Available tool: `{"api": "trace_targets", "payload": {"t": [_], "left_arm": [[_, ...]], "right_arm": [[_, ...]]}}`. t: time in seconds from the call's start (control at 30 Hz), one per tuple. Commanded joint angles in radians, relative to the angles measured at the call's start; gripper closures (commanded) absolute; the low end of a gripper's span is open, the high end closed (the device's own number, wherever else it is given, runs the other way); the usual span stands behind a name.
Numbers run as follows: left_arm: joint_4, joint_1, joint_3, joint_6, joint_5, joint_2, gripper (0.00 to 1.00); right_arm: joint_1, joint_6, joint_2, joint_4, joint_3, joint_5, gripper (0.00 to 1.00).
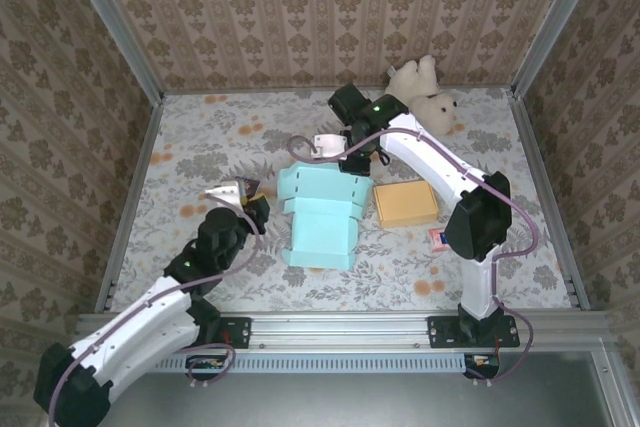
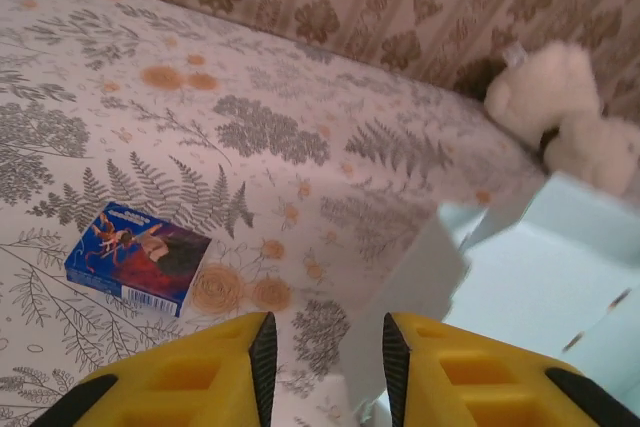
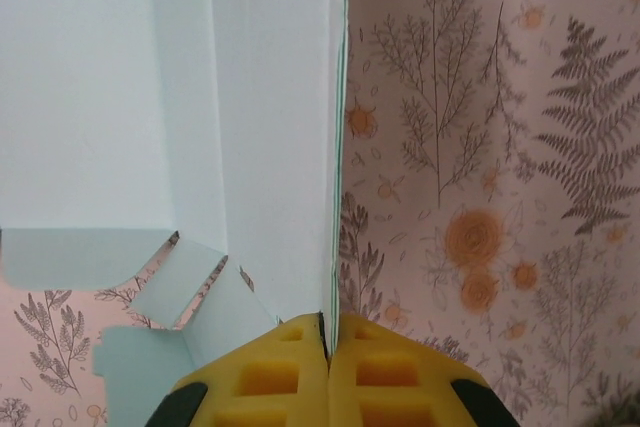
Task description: Fold the paper box
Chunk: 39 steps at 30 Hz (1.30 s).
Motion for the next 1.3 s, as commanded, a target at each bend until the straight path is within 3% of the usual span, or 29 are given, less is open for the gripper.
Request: {"api": "trace_targets", "payload": {"t": [0.0, 0.17, 0.33, 0.5, 0.83, 1.27], "left_arm": [[-0.157, -0.003, 0.055, -0.148, 0.046, -0.022, 0.6], [-0.074, -0.007, 0.12, -0.226, 0.271, 0.115, 0.61], [0.05, -0.041, 0.196, -0.278, 0.381, 0.315, 0.64], [0.072, -0.121, 0.275, -0.274, 0.31, 0.439, 0.66], [0.011, -0.048, 0.246, -0.268, 0.184, 0.442, 0.7], [0.015, -0.014, 0.278, -0.235, 0.2, 0.515, 0.71]], "right_arm": [[0.003, 0.065, -0.058, 0.027, -0.051, 0.039, 1.0], [0.003, 0.063, -0.094, 0.059, -0.142, 0.017, 1.0], [0.003, 0.072, -0.128, 0.088, -0.182, -0.03, 1.0], [0.001, 0.057, -0.132, 0.089, -0.196, -0.048, 1.0], [0.002, 0.048, -0.136, 0.106, -0.239, -0.083, 1.0], [0.014, 0.043, -0.154, 0.098, -0.241, -0.12, 1.0]]}}
